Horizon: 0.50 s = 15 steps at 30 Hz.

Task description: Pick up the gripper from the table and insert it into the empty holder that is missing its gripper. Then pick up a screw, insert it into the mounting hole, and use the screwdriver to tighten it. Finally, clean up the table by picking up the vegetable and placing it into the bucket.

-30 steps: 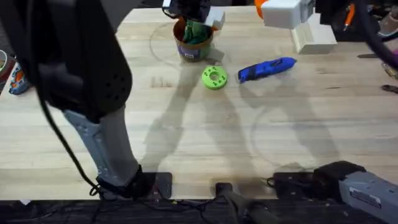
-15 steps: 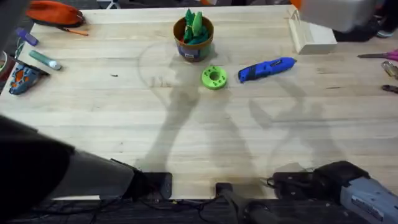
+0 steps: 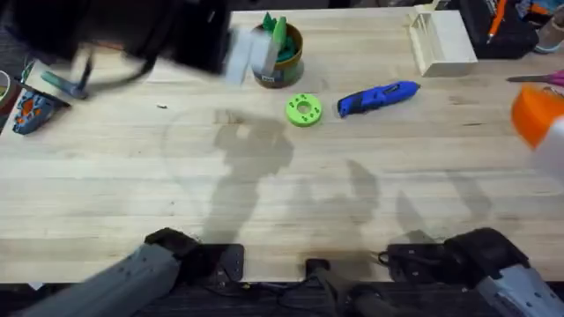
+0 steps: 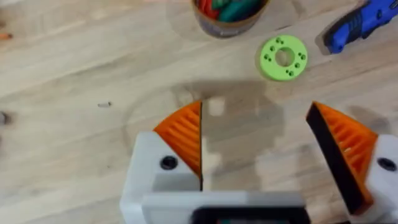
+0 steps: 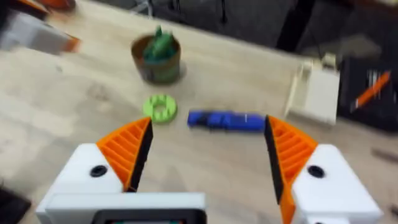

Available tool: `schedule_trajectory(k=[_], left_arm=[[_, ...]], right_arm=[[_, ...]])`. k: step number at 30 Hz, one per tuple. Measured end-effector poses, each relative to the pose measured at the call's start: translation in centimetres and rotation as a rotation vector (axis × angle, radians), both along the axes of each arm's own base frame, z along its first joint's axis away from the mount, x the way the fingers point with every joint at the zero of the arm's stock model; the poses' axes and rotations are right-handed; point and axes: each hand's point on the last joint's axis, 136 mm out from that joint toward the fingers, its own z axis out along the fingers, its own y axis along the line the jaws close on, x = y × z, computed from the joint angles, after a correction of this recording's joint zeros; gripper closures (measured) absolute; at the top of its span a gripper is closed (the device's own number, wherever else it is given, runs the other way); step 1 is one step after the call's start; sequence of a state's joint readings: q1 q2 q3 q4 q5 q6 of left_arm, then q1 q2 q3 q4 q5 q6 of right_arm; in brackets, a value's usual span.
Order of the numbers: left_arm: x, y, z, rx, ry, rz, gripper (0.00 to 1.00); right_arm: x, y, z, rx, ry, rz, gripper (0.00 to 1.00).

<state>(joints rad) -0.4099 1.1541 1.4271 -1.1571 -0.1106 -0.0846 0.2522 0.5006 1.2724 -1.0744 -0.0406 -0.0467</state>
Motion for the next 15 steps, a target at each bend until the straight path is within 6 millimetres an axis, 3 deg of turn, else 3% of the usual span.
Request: schedule_trajectory(k=[4, 8, 15], left_arm=[[-4.2, 2.2, -1.5, -0.049, -0.052, 0.056, 0.013], [-7.7, 3.9, -3.5, -0.096, -0.095, 0.097, 0.013], [-10.2, 5.2, -3.7, -0.16, -0.188, 0.128, 0.013]], right_arm=[[-2.4, -0.9, -3.3, -0.024, 0.133, -0.025, 0.01], [-3.0, -1.2, -5.4, -0.023, 0.226, -0.043, 0.01], [-2.4, -1.0, -10.3, -0.019, 0.386, -0.078, 0.01]])
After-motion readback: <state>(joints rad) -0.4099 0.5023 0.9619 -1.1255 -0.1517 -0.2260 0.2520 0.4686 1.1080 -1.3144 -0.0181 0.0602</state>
